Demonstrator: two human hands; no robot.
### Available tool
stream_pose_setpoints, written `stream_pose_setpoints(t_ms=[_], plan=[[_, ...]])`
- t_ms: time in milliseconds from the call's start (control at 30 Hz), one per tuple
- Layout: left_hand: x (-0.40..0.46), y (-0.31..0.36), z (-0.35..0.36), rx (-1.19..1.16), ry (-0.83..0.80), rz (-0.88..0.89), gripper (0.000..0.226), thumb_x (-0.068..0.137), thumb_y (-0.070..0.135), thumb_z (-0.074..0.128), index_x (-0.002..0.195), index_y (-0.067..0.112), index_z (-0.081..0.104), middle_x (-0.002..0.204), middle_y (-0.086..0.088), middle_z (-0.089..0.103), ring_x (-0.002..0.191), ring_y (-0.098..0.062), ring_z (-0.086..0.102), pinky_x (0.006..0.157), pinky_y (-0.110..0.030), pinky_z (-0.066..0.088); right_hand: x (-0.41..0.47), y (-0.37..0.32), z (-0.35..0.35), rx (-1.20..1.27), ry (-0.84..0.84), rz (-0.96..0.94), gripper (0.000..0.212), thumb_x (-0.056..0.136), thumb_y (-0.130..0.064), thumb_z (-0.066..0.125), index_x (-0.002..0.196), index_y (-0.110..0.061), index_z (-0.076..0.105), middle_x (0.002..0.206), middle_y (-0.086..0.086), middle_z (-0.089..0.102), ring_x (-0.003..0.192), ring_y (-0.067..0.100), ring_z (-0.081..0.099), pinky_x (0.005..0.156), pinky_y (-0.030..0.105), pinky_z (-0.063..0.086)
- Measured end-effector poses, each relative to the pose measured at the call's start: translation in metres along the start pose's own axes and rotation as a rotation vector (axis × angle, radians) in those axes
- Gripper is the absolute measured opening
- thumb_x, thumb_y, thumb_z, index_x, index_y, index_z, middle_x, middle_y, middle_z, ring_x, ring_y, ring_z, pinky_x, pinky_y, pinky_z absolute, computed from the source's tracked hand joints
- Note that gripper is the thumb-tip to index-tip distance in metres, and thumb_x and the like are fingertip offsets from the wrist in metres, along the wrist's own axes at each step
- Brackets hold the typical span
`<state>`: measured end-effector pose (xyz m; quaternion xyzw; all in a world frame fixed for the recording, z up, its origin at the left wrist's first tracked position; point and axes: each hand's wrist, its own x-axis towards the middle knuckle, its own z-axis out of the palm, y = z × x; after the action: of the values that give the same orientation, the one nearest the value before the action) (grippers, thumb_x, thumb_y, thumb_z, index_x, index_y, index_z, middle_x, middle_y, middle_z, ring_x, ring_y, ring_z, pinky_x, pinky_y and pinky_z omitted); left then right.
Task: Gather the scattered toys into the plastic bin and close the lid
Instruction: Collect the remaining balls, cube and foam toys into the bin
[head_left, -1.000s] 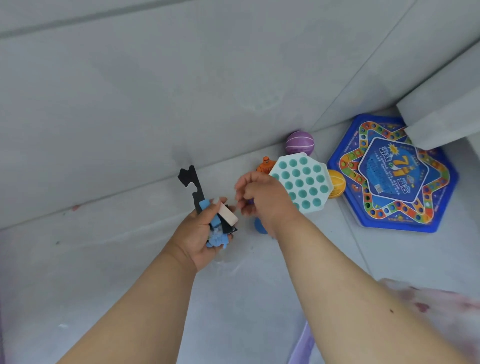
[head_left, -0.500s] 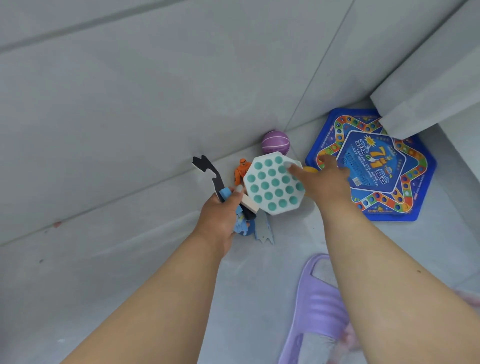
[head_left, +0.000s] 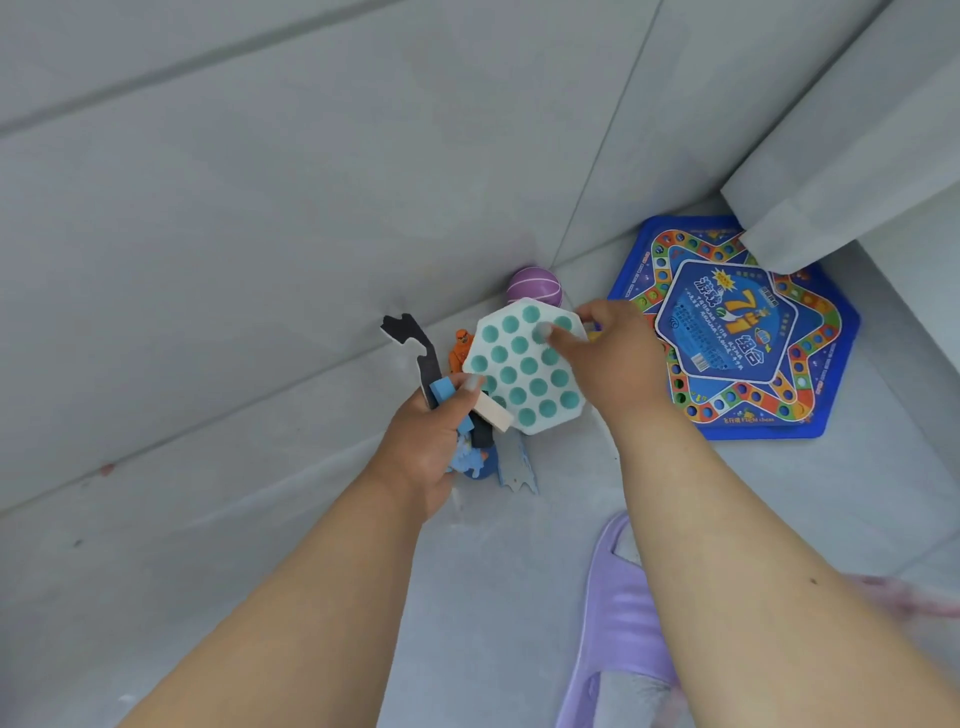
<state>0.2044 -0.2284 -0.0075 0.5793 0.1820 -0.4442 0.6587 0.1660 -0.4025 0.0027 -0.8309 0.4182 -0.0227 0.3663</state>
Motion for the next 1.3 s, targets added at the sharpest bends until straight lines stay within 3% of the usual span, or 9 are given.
stream_pose_setpoints(t_ms=[133,333,500,600,667,733,967,1167,1300], plan=[[-0.017,0.006,-0.02,-0.145,-0.121,-0.029,0.026,0.078,0.027,0.059,0.101,0.015,0.065,0.104,-0.003,0.072,0.095,-0.016,0.069,0.084,-0.032,0.054,0.002,-0.014,-0.008,0.25,-0.235,0.091,0.017,0.087,-0.032,0.065,0.077,-0.018,0.064,0.079,-0.003,0.066,0.084,0.022,0.067,0.074,0.043,0.058],[-0.04,0.002,-0.057,-0.251,-0.051,-0.06,0.015,0.072,0.022,0.063,0.078,0.018,0.076,0.086,-0.002,0.074,0.068,-0.014,0.07,0.057,-0.026,0.057,-0.031,-0.03,0.018,0.381,-0.337,0.048,0.021,0.084,-0.034,0.068,0.071,-0.018,0.066,0.067,-0.006,0.064,0.061,0.009,0.059,0.048,0.019,0.046],[-0.055,-0.009,-0.085,-0.275,-0.021,-0.05,0.032,0.085,0.023,0.05,0.067,0.021,0.077,0.075,0.002,0.069,0.056,-0.011,0.062,0.051,-0.022,0.051,-0.06,-0.035,0.039,0.531,-0.441,0.195,0.047,0.093,-0.053,0.045,0.086,-0.012,0.066,0.091,0.0,0.071,0.091,0.017,0.065,0.085,0.036,0.05],[-0.059,-0.013,-0.089,-0.304,0.0,-0.058,0.035,0.088,0.022,0.049,0.067,0.02,0.076,0.076,0.001,0.069,0.056,-0.012,0.061,0.05,-0.022,0.051,-0.07,-0.028,0.042,0.373,-0.166,0.034,0.038,0.096,-0.044,0.045,0.076,-0.016,0.06,0.086,0.0,0.063,0.084,0.018,0.059,0.073,0.034,0.045],[-0.061,-0.014,-0.092,-0.32,0.026,-0.058,0.041,0.093,0.021,0.046,0.066,0.02,0.076,0.075,0.001,0.07,0.056,-0.012,0.063,0.05,-0.023,0.053,-0.071,-0.018,0.041,0.212,0.138,0.052,0.018,0.092,-0.036,0.054,0.092,-0.022,0.063,0.102,-0.001,0.059,0.09,0.018,0.057,0.07,0.03,0.043],[-0.063,-0.015,-0.097,-0.325,0.042,-0.055,0.046,0.096,0.02,0.043,0.065,0.02,0.077,0.075,0.001,0.07,0.056,-0.012,0.065,0.051,-0.023,0.053,-0.067,-0.002,0.04,0.011,0.271,0.158,0.035,0.085,-0.041,0.06,0.115,-0.021,0.057,0.117,0.001,0.054,0.093,0.023,0.06,0.066,0.027,0.039],[-0.066,-0.018,-0.11,-0.381,0.078,-0.058,0.025,0.08,0.023,0.055,0.069,0.019,0.077,0.077,0.0,0.069,0.054,-0.012,0.061,0.049,-0.023,0.051,-0.058,0.006,0.051,-0.418,0.017,0.15,0.072,0.079,-0.05,0.065,0.13,-0.014,0.031,0.128,0.007,0.045,0.091,0.03,0.064,0.061,0.032,0.046],[-0.067,-0.025,-0.122,-0.465,0.165,-0.066,0.04,0.096,0.022,0.046,0.072,0.02,0.078,0.077,0.002,0.069,0.053,-0.012,0.061,0.044,-0.024,0.049,-0.057,-0.002,0.039,0.171,0.153,0.322,0.053,0.069,-0.036,0.074,0.113,-0.013,0.054,0.115,0.004,0.055,0.093,0.018,0.059,0.07,0.026,0.046],[-0.07,-0.022,-0.127,-0.499,0.163,-0.044,0.034,0.093,0.023,0.048,0.073,0.021,0.075,0.081,0.003,0.061,0.052,-0.011,0.058,0.042,-0.023,0.046,-0.082,0.0,0.04,0.489,-0.051,0.235,0.029,0.07,-0.014,0.073,0.08,-0.029,0.05,0.085,-0.011,0.06,0.074,0.001,0.058,0.063,0.023,0.049]])
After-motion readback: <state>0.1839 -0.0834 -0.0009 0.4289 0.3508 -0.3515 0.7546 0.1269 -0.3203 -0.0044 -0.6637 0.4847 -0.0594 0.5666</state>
